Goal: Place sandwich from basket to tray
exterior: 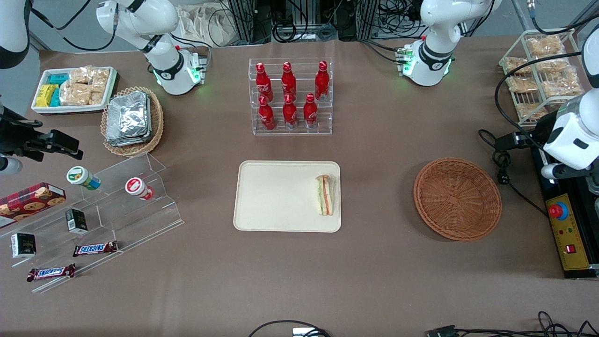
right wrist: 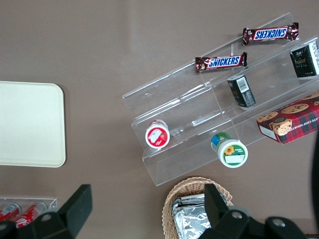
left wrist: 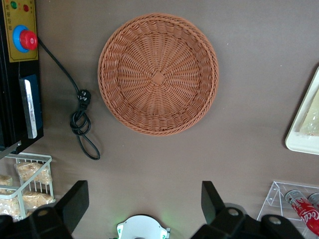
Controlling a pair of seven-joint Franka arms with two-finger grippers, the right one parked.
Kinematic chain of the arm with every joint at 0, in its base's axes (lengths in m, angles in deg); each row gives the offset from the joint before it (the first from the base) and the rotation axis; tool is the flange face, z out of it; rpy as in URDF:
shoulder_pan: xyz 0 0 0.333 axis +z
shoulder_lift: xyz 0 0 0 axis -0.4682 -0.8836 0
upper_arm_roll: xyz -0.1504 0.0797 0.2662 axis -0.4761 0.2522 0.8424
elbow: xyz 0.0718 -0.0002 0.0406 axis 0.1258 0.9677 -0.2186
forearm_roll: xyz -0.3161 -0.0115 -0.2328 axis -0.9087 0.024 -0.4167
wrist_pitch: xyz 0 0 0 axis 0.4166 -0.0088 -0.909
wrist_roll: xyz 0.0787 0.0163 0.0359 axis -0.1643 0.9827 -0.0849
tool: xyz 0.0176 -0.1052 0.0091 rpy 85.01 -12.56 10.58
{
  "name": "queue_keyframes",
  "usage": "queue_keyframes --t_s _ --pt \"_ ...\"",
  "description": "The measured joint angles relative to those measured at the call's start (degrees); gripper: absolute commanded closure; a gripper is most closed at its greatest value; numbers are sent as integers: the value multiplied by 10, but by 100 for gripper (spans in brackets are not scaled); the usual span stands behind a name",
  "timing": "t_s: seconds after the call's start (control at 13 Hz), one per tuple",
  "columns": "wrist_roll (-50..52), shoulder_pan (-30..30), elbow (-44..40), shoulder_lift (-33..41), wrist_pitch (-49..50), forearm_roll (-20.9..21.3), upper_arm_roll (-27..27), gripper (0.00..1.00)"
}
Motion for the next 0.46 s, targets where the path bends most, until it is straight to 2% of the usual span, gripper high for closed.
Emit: queue_keyframes --t_s 0.31,0.46 --pt "0 -1 80 50 -53 0 -2 0" --pt "0 -38 106 74 -65 0 30 0"
